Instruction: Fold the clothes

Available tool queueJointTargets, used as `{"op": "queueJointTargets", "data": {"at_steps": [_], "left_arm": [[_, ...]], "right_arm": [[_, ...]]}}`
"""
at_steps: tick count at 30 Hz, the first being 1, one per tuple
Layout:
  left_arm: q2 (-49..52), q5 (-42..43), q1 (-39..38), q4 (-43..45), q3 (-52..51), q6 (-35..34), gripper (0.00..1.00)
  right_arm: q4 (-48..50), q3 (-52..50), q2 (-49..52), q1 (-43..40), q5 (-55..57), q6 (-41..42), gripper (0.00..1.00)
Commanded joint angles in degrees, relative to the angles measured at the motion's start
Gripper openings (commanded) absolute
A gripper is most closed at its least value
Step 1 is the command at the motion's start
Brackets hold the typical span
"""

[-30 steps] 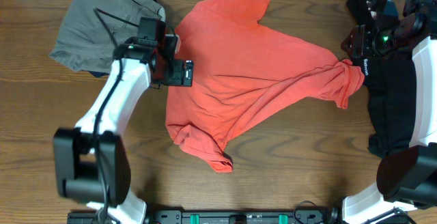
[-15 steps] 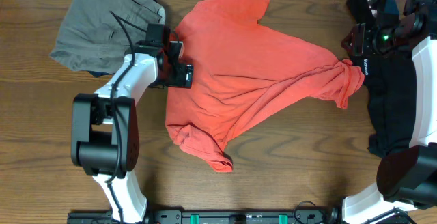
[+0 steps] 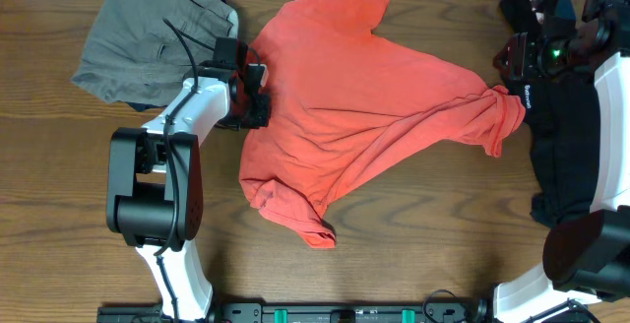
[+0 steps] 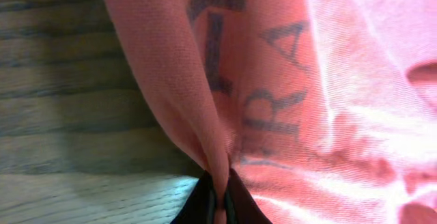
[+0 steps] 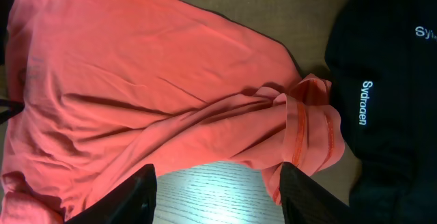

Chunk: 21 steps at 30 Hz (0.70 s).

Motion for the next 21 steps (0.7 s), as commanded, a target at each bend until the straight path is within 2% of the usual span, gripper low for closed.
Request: {"op": "queueJointTargets", "data": {"at_steps": [1,10,21], "left_arm": [[-1.9,2.3,-1.2,-0.4,-0.1,-0.9,0.06],[-8.5,2.3,-7.6,-0.6,0.3,-1.6,0.06],[-8.2,2.1,-18.0,0.7,0.3,-1.5,0.06]], "right_arm": [[0.0,0.7,-0.9,0.5,0.0,-0.6,0.55],[-0.1,0.7,-0.9,0.5,0.0,-0.6,0.54],[-0.5,0.7,-0.9,0.5,0.0,-0.1,0.54]]}}
